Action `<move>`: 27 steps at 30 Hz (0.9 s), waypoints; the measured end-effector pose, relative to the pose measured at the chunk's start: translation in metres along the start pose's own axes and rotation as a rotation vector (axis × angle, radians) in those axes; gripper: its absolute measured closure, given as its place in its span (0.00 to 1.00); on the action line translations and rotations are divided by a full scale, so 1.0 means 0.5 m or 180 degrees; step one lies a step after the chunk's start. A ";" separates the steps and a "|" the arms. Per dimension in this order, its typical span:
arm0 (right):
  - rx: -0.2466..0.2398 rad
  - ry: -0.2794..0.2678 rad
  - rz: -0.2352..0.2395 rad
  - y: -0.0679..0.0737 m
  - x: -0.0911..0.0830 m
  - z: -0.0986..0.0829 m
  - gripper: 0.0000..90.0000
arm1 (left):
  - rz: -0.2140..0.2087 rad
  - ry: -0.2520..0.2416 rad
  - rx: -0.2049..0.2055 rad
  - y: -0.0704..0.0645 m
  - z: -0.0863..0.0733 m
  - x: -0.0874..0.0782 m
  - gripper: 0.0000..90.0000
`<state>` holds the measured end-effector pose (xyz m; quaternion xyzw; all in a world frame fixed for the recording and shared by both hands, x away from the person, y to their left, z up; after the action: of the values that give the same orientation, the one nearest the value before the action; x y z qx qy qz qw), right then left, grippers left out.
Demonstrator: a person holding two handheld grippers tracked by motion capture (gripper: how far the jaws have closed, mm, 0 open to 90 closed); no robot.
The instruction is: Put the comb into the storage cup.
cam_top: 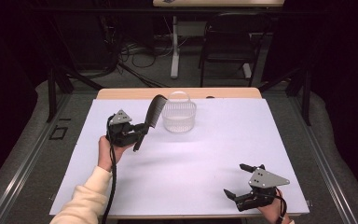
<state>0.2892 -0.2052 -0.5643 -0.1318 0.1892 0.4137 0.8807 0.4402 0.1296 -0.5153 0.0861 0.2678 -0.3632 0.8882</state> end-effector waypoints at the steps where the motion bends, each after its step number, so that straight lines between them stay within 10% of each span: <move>1: -0.0004 -0.0002 -0.0001 0.000 0.000 0.000 0.00 | 0.0002 -0.0003 0.0001 0.000 0.002 0.001 0.80; 27: -0.0001 -0.0003 0.0000 0.000 0.000 0.000 0.00 | 0.0044 -0.0020 0.0011 0.010 0.040 0.016 0.80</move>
<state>0.2894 -0.2053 -0.5642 -0.1317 0.1887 0.4139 0.8808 0.4565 0.1214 -0.5030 0.0884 0.2638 -0.3577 0.8914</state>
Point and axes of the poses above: each handheld gripper's, and its own axes: x roughly forward along the jaws, z roughly out of its top, y roughly to its left, the point moved 8 cm from there along x, roughly forward along the jaws, and after that the axes turned 2 degrees about z, right-handed, at the moved point
